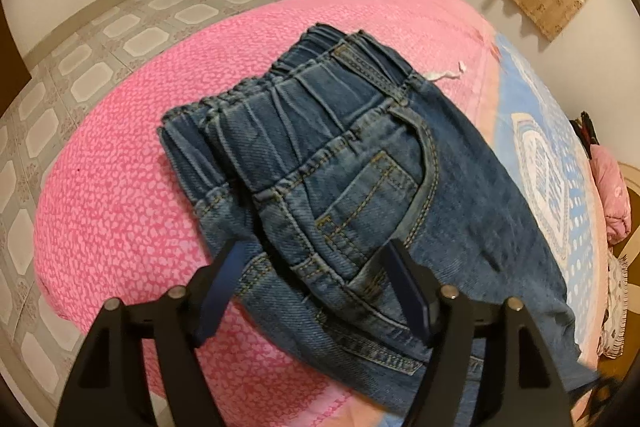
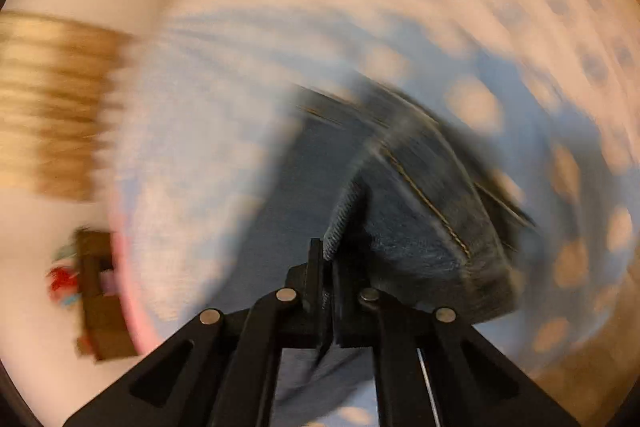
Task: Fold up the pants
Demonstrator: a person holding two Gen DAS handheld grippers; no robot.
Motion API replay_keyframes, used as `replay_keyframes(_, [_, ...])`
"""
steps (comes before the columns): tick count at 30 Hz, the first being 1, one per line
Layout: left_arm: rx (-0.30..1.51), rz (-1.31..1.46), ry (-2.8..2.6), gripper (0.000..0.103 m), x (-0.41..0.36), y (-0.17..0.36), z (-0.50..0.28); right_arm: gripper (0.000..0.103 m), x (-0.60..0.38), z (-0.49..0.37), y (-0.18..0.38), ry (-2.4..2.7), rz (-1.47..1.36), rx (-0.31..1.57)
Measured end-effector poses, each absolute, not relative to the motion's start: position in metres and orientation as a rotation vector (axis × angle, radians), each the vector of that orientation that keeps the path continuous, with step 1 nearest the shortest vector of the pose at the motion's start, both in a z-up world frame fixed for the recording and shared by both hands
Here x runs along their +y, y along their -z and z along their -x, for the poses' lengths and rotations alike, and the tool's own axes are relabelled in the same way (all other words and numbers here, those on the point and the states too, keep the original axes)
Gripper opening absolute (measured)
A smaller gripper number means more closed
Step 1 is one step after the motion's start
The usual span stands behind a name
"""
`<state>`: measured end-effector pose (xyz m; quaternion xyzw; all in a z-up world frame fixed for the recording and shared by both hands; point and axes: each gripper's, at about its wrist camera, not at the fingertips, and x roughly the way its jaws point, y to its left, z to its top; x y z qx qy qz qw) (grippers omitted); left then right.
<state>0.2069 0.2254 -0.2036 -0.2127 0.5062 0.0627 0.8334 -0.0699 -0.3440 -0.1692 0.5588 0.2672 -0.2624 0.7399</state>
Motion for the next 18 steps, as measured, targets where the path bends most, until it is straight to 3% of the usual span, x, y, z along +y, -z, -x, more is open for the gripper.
replay_keyframes(5, [1.073, 0.476, -0.136, 0.075, 0.230, 0.202, -0.206, 0.003, -0.320, 0.058, 0.037, 0.266, -0.981, 0.238])
replay_keyframes(8, [1.075, 0.471, -0.133, 0.075, 0.232, 0.202, -0.204, 0.003, -0.312, 0.075, 0.028, 0.243, -0.963, 0.211])
replay_keyframes(12, [1.077, 0.456, -0.131, 0.075, 0.230, 0.203, -0.203, 0.003, -0.320, 0.105, 0.104, 0.322, -1.004, 0.350])
replay_keyframes(16, [1.091, 0.445, -0.134, 0.075, 0.229, 0.203, -0.204, 0.004, -0.337, 0.148, 0.258, 0.502, -1.233, 0.602])
replay_keyframes(18, [1.097, 0.432, -0.135, 0.075, 0.228, 0.201, -0.205, 0.001, -0.333, 0.167, 0.300, 0.535, -1.320, 0.564])
